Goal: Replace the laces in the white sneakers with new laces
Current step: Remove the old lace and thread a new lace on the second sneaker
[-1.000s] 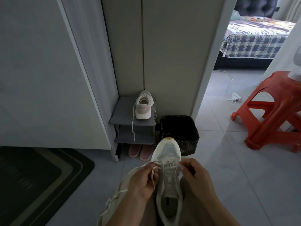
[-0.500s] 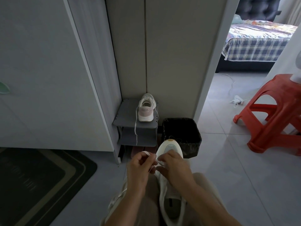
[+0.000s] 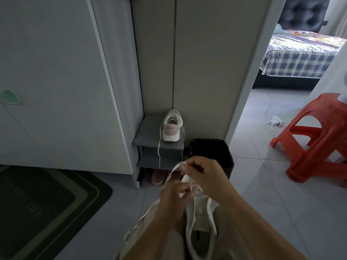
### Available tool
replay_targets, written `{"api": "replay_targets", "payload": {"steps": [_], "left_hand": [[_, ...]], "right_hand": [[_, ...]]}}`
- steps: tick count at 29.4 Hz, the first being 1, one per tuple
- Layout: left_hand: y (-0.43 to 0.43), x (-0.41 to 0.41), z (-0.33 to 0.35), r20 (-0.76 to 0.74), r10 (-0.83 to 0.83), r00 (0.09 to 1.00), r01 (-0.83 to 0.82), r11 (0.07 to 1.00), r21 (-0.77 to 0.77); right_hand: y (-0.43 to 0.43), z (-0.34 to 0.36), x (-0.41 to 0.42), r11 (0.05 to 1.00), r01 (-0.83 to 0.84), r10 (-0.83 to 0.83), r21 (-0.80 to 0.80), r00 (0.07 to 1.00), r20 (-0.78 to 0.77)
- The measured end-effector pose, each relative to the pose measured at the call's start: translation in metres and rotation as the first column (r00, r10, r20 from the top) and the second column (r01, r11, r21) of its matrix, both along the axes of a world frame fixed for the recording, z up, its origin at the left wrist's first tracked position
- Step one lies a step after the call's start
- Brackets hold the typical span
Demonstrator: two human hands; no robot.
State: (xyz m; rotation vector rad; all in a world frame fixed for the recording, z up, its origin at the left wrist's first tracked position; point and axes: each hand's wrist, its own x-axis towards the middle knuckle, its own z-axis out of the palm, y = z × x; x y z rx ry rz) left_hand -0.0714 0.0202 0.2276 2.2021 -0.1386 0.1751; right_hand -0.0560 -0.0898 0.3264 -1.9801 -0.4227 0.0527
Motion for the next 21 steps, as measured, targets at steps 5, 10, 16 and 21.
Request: {"api": "replay_targets", "payload": {"steps": [5,10,16,21], "left_hand": [[-0.007,0.009,-0.001,0.216,0.197,0.956,-0.258,0.915,0.31],[-0.007,0.005,-0.017,0.05,0.052,0.997,-0.047,0.995,-0.083],[0.003,0.01,-0.012,-0.062,-0.145,0.988,0.135,0.982,-0.133],[-0.001,0.015,-0.008,0.032,-0.115,0.993,0.115,0.993,0.008]], "right_hand": [[-0.002,0.03,-0.005,0.95,-0.022,0.041,0.313,0.998,-0.054],[-0.022,0.038,0.001,0.936,0.125,-0.117,0.33,0.992,-0.046],[-0.043,0.029,0.008,0.905,0.265,-0.282,0.332,0.959,0.004],[-0.039,0.036,-0.001,0.95,0.146,-0.197,0.278,0.966,0.167]]}}
